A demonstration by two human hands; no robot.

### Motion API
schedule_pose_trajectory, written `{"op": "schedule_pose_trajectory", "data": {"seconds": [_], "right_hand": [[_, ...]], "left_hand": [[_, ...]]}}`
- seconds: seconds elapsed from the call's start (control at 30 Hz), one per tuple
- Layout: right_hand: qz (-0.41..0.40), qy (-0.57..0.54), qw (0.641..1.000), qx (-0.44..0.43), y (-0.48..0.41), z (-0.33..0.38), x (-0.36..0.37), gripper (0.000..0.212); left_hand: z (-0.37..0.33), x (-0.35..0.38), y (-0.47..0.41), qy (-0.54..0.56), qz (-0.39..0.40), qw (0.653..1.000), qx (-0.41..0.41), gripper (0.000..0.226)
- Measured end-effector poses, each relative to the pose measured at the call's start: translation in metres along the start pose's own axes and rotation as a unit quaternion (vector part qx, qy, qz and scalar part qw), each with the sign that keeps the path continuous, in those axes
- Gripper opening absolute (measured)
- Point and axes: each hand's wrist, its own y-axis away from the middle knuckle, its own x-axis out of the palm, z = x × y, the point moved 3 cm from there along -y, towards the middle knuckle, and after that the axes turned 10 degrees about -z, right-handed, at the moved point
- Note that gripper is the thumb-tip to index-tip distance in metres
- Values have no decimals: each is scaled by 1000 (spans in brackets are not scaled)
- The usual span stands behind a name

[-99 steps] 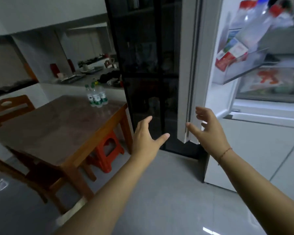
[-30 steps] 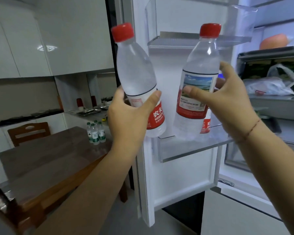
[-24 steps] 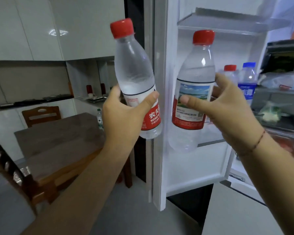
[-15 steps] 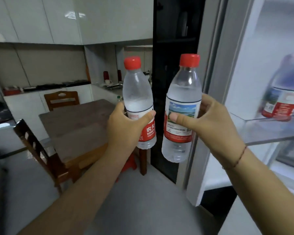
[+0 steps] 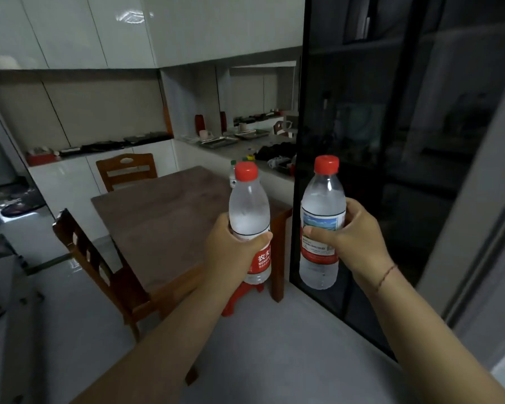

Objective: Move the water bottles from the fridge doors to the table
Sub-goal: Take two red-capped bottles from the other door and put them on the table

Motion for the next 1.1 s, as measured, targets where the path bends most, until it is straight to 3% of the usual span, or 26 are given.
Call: {"op": "schedule_pose_trajectory", "data": {"seconds": [0.17,0.3,0.8,1.03,1.1], "right_hand": [[-3,-8,1000,24,-48,-35,47,59],[1,-21,999,38,-102,-69,88,58],[-1,28,998,63,-299,-159,200,60],[-14,49,994,96,-379,-224,256,60],[-16,56,992,108,-402,-243,274,61]], "left_hand": [[43,19,-57,-12,1,1000,-22,58],[75,45,-114,-9,-2,999,-33,76],[175,144,-314,-9,1,997,-80,60],[229,185,-400,-61,20,994,-90,71],[246,199,-427,-74,32,992,-97,65]]}}
